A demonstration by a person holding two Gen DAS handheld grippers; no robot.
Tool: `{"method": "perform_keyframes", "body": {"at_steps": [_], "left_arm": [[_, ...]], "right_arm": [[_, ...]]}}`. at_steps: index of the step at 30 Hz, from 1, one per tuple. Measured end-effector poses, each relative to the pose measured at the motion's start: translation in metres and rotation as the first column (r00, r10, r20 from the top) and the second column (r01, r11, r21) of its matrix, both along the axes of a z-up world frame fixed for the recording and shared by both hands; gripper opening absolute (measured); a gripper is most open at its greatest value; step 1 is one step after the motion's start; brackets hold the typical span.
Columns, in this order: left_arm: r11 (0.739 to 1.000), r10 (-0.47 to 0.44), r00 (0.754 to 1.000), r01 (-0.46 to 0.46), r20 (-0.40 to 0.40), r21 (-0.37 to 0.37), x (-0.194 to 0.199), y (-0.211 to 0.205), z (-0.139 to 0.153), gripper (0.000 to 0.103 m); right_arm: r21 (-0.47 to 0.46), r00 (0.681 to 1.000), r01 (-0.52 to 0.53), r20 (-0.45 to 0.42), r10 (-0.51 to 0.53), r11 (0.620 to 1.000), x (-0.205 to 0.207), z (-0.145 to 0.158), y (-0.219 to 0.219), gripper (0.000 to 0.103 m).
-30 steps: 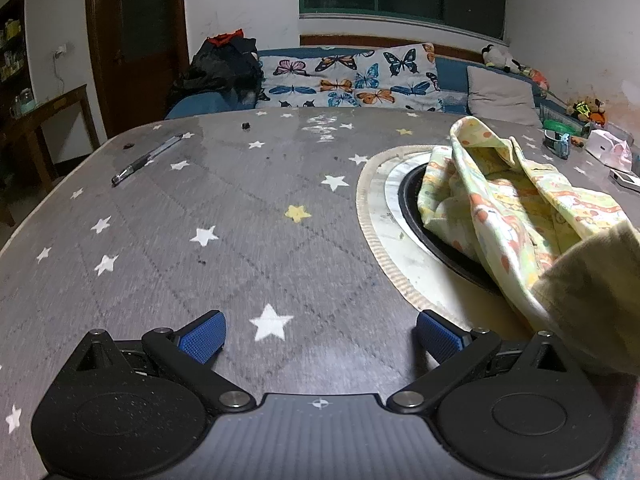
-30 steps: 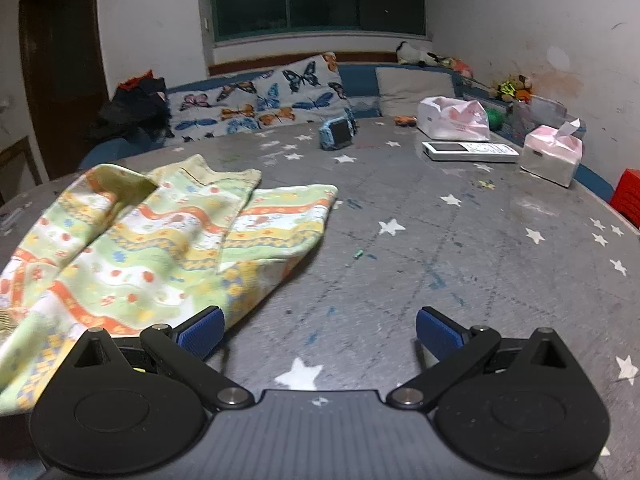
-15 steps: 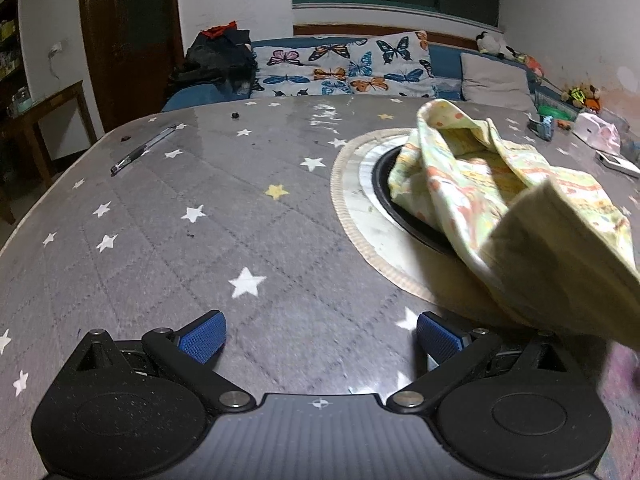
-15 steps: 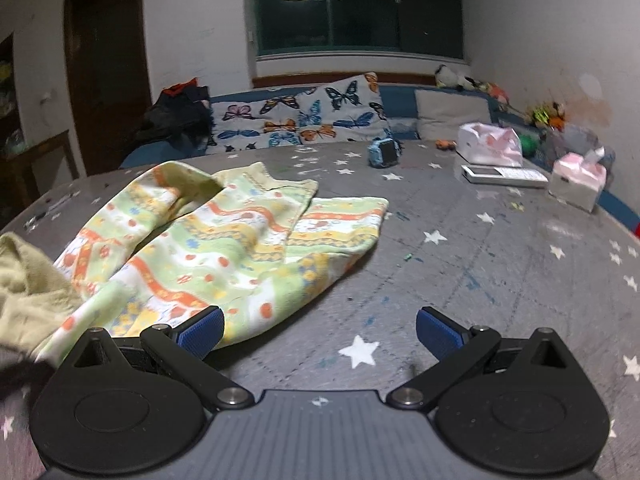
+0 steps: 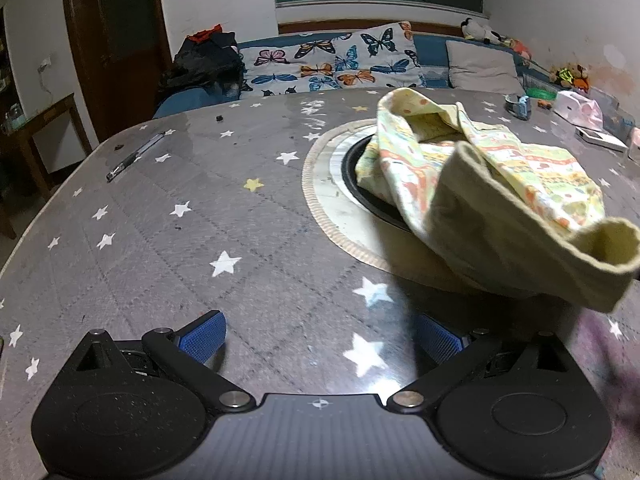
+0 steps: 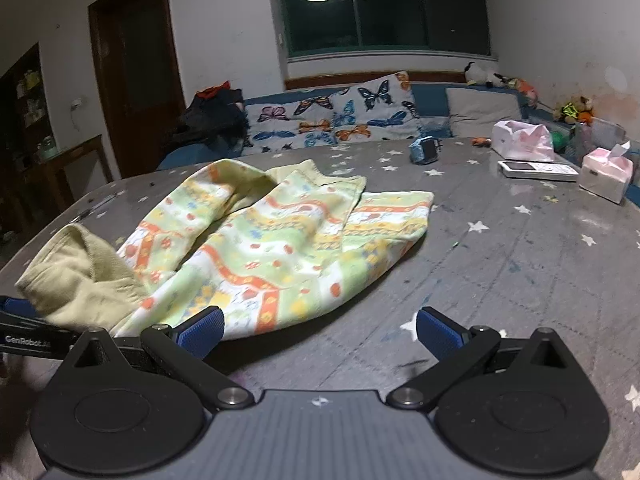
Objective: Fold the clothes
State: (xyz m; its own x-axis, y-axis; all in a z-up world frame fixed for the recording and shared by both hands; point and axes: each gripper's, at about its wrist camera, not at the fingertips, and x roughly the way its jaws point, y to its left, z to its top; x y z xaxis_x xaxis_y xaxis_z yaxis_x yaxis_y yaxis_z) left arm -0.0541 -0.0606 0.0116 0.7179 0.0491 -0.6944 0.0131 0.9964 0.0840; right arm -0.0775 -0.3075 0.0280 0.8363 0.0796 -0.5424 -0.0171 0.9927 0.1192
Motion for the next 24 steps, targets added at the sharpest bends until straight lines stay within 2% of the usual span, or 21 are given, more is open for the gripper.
{"method": "perform_keyframes", "body": {"at_steps": [7, 13, 24], "left_arm": [[1.000, -0.023, 1.000, 0.023, 0.005, 0.008, -0.006, -0.008, 0.004, 0.103], [0.999, -0.036, 0.999, 0.036, 0.001, 0.014, -0.011, -0.016, 0.005, 0.103], [0.999, -0.041, 0.999, 0.041, 0.005, 0.016, -0.018, -0.019, 0.007, 0.103]], "right_arm": [[0.007, 1.000, -0.017, -0.025, 0.017, 1.000, -0.007, 0.000, 0.004, 0.103], [0.029, 1.000, 0.011, -0.029, -0.010, 1.000, -0.013, 0.000, 0.004, 0.103], [-0.004, 0.997, 0.011, -0.071, -0.011, 1.000, -0.017, -0.001, 0.013, 0.103]]}}
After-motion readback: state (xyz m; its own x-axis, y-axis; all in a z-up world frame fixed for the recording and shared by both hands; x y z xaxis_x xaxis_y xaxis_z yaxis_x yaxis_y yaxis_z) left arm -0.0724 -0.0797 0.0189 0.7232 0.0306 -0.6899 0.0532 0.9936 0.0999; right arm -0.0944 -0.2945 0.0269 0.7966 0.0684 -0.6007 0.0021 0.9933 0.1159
